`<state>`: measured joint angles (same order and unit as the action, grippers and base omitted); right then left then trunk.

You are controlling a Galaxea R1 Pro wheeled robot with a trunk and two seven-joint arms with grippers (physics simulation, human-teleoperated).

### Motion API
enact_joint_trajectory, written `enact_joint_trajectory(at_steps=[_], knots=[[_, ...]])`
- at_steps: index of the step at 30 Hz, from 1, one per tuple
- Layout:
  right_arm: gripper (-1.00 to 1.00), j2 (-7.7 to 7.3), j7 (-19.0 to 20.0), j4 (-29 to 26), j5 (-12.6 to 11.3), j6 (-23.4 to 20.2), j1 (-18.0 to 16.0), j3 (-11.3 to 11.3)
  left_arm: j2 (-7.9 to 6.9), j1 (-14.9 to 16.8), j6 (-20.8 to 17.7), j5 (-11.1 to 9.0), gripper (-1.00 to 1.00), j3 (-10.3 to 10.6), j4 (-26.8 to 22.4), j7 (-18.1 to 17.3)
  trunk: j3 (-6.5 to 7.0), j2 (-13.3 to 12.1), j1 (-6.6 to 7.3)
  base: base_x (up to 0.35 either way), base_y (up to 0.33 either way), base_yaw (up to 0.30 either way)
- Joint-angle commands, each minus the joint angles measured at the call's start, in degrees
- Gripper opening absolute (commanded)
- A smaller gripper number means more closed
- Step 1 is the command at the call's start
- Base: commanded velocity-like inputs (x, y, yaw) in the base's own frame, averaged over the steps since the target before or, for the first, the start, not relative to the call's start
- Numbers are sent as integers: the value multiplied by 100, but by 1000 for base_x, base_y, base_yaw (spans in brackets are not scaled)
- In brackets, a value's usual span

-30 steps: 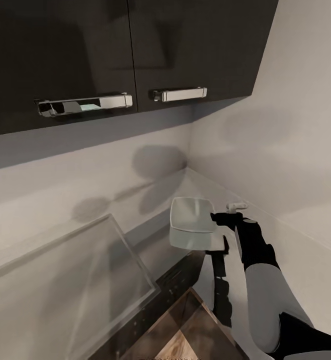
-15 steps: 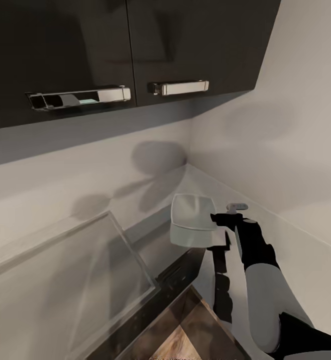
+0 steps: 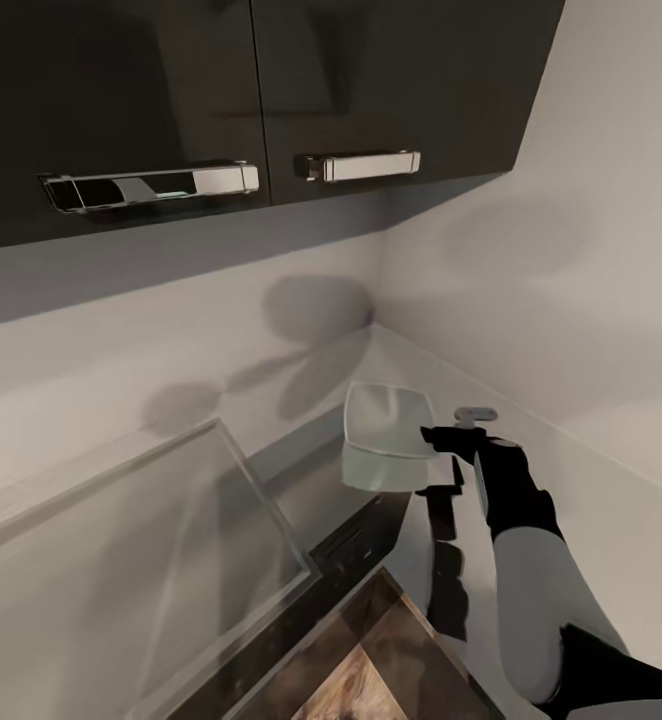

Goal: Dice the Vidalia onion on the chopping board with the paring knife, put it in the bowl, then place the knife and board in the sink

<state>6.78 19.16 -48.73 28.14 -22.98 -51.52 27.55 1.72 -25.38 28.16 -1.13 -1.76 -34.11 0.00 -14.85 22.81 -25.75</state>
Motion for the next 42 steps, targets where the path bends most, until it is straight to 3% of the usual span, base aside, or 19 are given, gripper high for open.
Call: enact_joint_trajectory(at_steps=[1,7,30,42], knots=[[100,-2,146,-13,34,-13,-7,75,3,-2,6,-10,100,-9,-9,0,-11,11,-4,0,0,0],[100,-60,913,-38,-89,-16,-7,468,3,-2,6,-8,100,-9,-13,4,-12,11,-4,0,0,0],[100,-63,1114,-52,-104,-22,-7,523,3,-2,6,-6,100,-9,-17,8,-14,11,-4,0,0,0],[100,-63,1142,-49,-107,-93,-7,532,3,-2,6,-9,100,-9,-9,8,-106,11,-4,0,0,0]])
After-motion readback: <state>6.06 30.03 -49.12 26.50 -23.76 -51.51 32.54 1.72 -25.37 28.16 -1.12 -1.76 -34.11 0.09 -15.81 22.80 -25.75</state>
